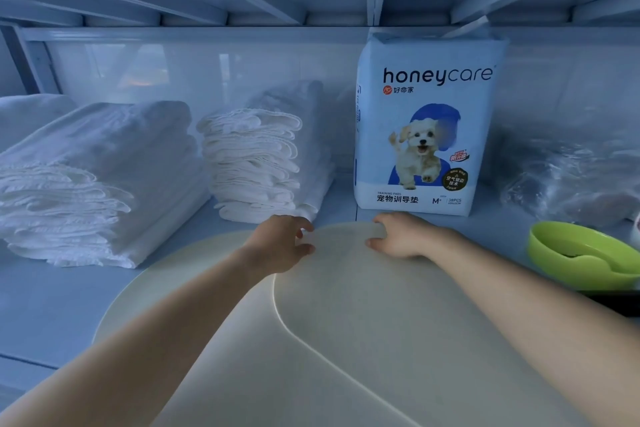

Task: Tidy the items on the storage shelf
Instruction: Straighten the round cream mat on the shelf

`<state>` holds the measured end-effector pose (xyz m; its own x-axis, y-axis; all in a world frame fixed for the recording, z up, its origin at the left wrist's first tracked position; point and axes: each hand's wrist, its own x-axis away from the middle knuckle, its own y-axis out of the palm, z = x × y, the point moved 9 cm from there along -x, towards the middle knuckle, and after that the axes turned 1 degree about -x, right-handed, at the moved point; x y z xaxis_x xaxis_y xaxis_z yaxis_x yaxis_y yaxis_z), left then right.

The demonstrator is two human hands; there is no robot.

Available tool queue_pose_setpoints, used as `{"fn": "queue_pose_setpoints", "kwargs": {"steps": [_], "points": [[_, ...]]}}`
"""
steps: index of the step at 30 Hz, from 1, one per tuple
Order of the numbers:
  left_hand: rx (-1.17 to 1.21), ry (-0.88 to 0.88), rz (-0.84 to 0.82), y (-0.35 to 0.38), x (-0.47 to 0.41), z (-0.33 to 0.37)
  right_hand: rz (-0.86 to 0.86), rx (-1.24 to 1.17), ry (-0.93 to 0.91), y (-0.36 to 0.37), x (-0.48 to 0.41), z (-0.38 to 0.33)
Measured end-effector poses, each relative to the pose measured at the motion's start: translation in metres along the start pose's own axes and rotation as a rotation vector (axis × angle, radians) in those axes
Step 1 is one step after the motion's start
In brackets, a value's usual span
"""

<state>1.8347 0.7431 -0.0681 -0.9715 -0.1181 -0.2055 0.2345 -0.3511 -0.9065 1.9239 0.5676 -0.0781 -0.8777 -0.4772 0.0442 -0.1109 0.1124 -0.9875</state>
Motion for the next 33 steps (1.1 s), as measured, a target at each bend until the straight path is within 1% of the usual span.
{"fn": "queue_pose_setpoints", "kwargs": {"steps": [5, 9, 12, 16, 19, 22, 27, 30, 33], "points": [[0.020, -0.100, -0.013, 0.001, 0.002, -0.001, 0.038, -0.009, -0.006, -0.006, 0.001, 0.001], [0.003, -0.139, 0.016, -0.009, 0.013, -0.004, 0.166, -0.056, -0.032, -0.021, 0.004, -0.005], [-0.008, -0.164, -0.006, -0.014, 0.028, -0.009, 0.232, -0.099, -0.064, -0.030, 0.005, -0.017], [-0.082, -0.201, -0.066, -0.019, 0.052, -0.022, 0.206, -0.132, -0.142, -0.022, 0.008, -0.043], [-0.159, -0.215, -0.059, -0.026, 0.063, -0.029, 0.171, -0.148, -0.183, -0.014, 0.011, -0.054], [-0.196, -0.129, -0.011, -0.031, 0.059, -0.016, 0.139, -0.170, -0.232, -0.019, 0.019, -0.052], [-0.112, 0.067, 0.038, -0.016, 0.033, 0.040, 0.122, -0.202, -0.304, -0.049, 0.044, -0.020], [-0.080, 0.177, 0.002, 0.005, 0.017, 0.079, 0.091, -0.163, -0.271, -0.063, 0.059, 0.021], [-0.040, 0.252, -0.048, 0.026, 0.002, 0.112, 0.029, -0.091, -0.209, -0.061, 0.073, 0.066]]}}
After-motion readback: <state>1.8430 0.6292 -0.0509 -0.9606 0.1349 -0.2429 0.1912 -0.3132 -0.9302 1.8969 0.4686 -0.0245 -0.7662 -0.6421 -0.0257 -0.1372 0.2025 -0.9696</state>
